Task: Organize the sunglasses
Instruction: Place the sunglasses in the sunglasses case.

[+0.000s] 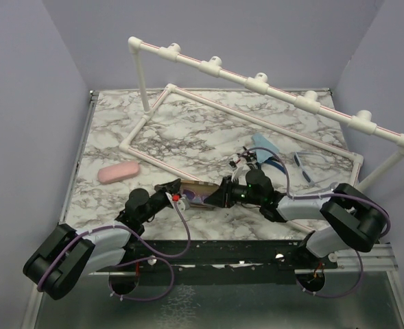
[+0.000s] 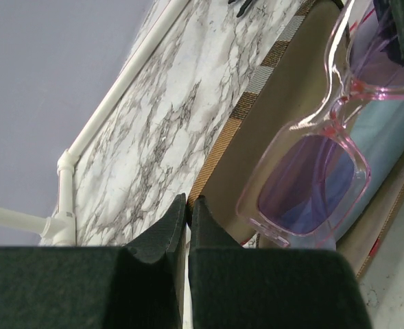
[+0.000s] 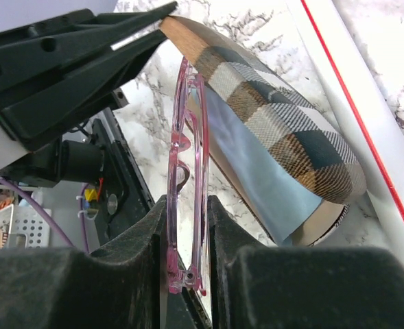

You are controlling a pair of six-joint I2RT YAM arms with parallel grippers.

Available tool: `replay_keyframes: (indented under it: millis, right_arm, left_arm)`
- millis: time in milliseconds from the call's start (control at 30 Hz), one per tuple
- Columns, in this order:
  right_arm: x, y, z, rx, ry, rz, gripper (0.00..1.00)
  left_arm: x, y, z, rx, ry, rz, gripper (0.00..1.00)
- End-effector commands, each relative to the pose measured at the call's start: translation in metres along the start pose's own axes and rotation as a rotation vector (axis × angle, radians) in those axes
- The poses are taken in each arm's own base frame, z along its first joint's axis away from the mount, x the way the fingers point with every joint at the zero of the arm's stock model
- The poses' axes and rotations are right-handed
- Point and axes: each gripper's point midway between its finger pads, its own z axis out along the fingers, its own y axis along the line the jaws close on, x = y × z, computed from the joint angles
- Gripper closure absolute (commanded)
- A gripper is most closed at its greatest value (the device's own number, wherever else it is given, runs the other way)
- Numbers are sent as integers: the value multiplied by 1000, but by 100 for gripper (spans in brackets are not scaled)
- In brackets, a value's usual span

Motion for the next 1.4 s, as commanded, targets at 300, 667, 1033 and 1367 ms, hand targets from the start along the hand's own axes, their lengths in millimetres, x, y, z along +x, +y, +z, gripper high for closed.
replay_keyframes:
  millis: [300, 667, 1033, 1367]
  right_arm:
    - [-1, -11, 28, 12, 26, -16, 99]
    - [14, -14, 31, -12, 71, 43, 99]
    - [15, -39, 39, 138, 132, 26, 63]
    - [19, -56, 37, 240, 166, 28, 51]
  left_arm:
    - [-7, 4, -2, -31, -29, -15, 100]
    - [-6, 4, -2, -35, -24, -17, 100]
    - [-8, 4, -2, -34, -28, -18, 100]
    - [-7, 4, -2, -37, -24, -14, 100]
